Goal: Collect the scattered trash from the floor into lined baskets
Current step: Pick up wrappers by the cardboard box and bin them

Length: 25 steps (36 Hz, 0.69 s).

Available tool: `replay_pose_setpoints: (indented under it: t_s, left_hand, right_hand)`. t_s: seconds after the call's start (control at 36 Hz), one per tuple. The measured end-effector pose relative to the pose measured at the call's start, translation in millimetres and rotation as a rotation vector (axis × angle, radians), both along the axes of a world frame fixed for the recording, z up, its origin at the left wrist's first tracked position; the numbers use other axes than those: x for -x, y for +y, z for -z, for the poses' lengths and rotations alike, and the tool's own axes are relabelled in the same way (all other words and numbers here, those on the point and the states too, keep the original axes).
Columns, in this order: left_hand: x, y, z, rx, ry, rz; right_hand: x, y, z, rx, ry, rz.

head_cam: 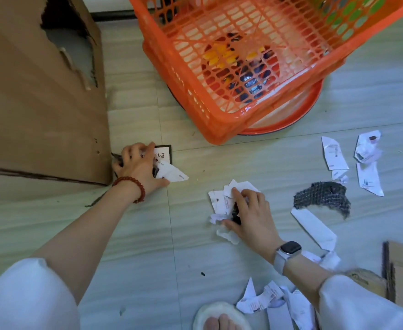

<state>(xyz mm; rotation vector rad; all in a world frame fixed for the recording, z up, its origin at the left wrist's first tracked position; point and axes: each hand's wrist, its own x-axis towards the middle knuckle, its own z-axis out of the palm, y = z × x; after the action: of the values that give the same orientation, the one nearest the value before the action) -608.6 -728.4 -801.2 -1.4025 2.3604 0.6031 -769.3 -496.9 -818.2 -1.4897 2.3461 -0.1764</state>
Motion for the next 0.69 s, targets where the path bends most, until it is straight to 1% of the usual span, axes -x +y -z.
replay_pose_setpoints:
  t_s: [0.06, 0.14, 0.22, 0.33, 0.39, 0.47, 0.56, 0.64, 0.69]
  left_hand:
    - [4, 1, -2, -0.039, -0.005, -0.039]
    - [6, 1, -6, -0.086, 0.002, -0.076]
    - [3, 5, -11, -0.034, 0.029, -0.08]
    - [-5, 14, -17, 0.049, 0.061, -0.139]
    - [-10, 19, -18, 0.071, 0.092, -0.167]
    - [-14, 29, -19, 0.109, 0.101, -0.148]
    - [-18, 41, -19, 0.133, 0.126, -0.076]
    - [-23, 55, -18, 0.145, 0.185, -0.026]
    - [-26, 64, -19, 0.129, 0.214, -0.028]
  right_hand:
    - [-3, 1, -2, 0.015, -0.02, 0.009]
    - [-7, 3, -5, -0.027, 0.037, 0.036]
    - [-10, 5, -6, -0.039, 0.116, 0.066]
    - [-8, 1, -6, -0.04, 0.065, 0.063]
    - [-3, -3, -7, -0.018, 0.004, 0.073]
    - [4, -13, -10, 0.004, -0.067, 0.114]
    - [-5, -19, -14, -0.04, -0.116, 0.144]
    - [-16, -17, -15, -0.088, -0.077, 0.132]
    - [-20, -15, -16, -0.077, -0.057, 0.114]
